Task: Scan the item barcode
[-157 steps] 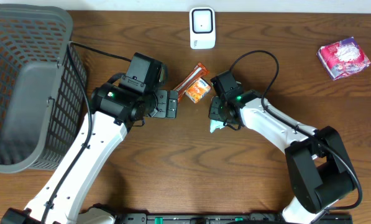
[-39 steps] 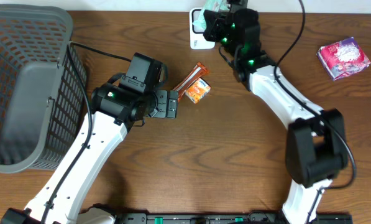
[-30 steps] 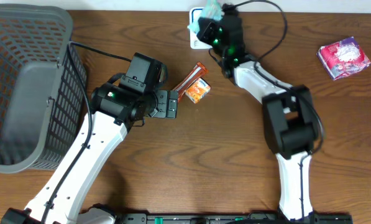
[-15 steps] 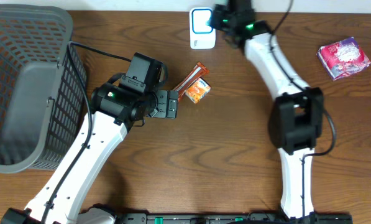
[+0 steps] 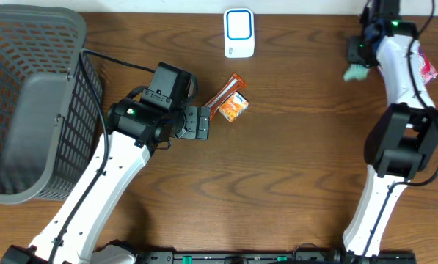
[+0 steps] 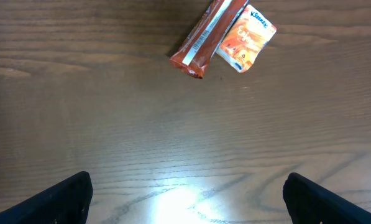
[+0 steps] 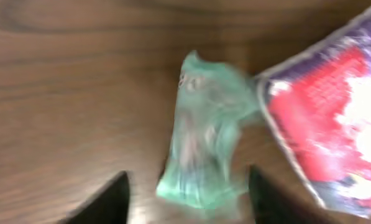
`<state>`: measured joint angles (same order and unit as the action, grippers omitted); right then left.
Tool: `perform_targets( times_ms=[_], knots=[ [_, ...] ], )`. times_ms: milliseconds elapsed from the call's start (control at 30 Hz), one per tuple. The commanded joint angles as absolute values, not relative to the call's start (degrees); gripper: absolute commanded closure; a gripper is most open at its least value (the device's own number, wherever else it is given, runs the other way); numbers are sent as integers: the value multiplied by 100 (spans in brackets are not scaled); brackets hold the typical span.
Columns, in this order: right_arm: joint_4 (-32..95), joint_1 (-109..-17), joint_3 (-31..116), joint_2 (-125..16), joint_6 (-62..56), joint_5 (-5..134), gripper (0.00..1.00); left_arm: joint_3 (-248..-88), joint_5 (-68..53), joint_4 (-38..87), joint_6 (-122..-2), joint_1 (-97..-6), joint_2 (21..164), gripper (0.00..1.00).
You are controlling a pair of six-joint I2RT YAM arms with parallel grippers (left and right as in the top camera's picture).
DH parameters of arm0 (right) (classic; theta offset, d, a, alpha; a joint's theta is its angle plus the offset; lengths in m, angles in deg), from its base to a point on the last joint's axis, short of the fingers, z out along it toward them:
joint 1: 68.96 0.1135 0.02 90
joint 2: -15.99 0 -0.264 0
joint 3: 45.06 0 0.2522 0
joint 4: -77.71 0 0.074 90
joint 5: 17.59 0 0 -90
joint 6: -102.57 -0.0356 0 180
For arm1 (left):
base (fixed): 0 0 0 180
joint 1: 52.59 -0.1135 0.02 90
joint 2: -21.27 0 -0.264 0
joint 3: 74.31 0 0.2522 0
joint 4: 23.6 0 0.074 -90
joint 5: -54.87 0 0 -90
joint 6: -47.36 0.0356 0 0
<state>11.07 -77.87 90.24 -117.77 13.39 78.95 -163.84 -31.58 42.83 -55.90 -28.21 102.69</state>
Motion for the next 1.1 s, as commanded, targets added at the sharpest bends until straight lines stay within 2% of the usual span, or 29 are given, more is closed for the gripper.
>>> perform_targets(
  times_ms=[0,67,133,367,500,567,733,767,800,933,1067],
  knots=[
    [963,-8008,8967,-11565,1190,7926,30,-16406,-3151,4305,-5579,-2845,10287,2],
    [860,-8052,8967,-11565,1101,7663,24,-16406,-3151,4305,-5579,-2845,10287,2],
    [738,-8038,8967,-11565,1101,7292,23,-16406,-3151,4305,-5579,-2845,10287,2],
    [368,-7719,8967,-11563,1092,4938,24,-16406,-3151,4307,-5579,-2845,10287,2],
    [305,-7381,8972,-11552,1086,3124,30,-16406,-3151,4305,-5579,-2845,10287,2],
    [248,-7230,8972,-11552,882,2501,22,-16406,-3151,4307,-5579,-2845,10287,2],
    [-198,-6736,8967,-11552,382,2525,22,-16406,-3151,4307,-5579,-2845,10287,3],
    [-309,-6598,8961,-11554,382,2639,15,-16406,-3151,4305,-5579,-2845,10287,2],
    [-392,-6469,8945,-11554,380,2781,13,-16406,-3151,4305,-5579,-2845,10287,2],
    [-465,-5866,8788,-11554,39,3471,13,-16406,-3151,4305,-5579,-2845,10287,2],
    [-170,-5278,8622,-11554,-844,4208,24,-16406,-3151,4307,-5579,-2845,10287,2]
  ],
)
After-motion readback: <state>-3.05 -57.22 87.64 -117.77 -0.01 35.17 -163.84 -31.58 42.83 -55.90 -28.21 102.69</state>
